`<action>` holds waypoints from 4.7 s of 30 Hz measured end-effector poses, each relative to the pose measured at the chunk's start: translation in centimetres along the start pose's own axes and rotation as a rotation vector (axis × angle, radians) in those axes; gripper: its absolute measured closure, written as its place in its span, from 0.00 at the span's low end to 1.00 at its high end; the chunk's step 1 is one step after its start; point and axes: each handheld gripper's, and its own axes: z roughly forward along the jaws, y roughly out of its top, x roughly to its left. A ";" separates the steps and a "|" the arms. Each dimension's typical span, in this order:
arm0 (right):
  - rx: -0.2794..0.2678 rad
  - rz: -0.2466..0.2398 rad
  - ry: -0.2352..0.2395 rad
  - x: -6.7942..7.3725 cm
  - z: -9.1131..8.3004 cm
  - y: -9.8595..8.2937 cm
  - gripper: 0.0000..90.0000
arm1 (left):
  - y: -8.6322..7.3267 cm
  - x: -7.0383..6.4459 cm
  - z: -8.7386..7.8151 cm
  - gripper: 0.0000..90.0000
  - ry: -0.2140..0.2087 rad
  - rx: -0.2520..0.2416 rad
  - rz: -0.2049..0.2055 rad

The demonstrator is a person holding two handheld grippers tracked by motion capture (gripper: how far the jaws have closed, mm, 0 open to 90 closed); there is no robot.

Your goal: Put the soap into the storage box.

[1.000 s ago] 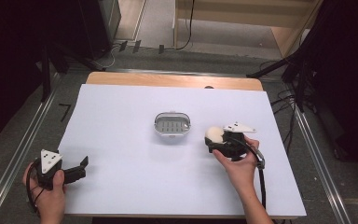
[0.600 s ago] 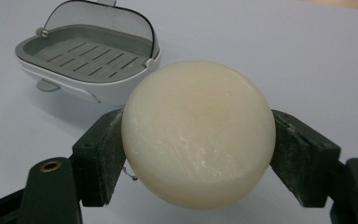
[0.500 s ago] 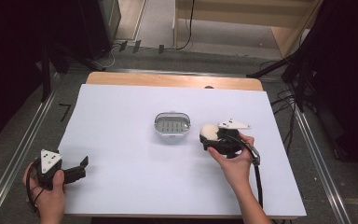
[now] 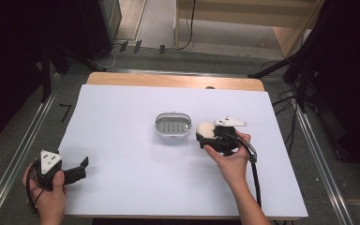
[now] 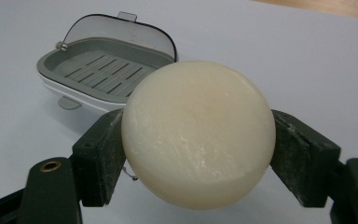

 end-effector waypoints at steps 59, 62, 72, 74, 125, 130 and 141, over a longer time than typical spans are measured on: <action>-0.022 -0.030 0.080 4.4 3.6 3.9 0.28 | 0.0 0.2 -0.1 0.00 -0.006 -0.006 -0.009; -0.019 -0.027 0.086 4.6 3.9 3.9 0.28 | 0.0 0.2 -0.1 0.00 -0.007 -0.006 -0.010; -0.001 -0.021 0.083 5.1 5.2 4.0 0.28 | 0.0 0.2 -0.1 0.00 -0.008 -0.005 -0.013; 0.003 -0.016 0.084 5.2 5.5 4.0 0.28 | 0.0 0.2 -0.1 0.00 -0.008 -0.005 -0.012; 0.050 0.020 0.061 5.2 7.6 3.6 0.29 | 0.0 0.3 0.0 0.00 -0.010 -0.002 -0.025; 0.032 0.023 0.056 5.1 7.0 3.7 0.30 | 0.0 0.3 0.0 0.00 -0.011 -0.003 -0.022; -0.018 0.024 0.049 4.2 5.1 4.2 0.30 | 0.0 0.3 0.0 0.00 -0.010 0.000 -0.020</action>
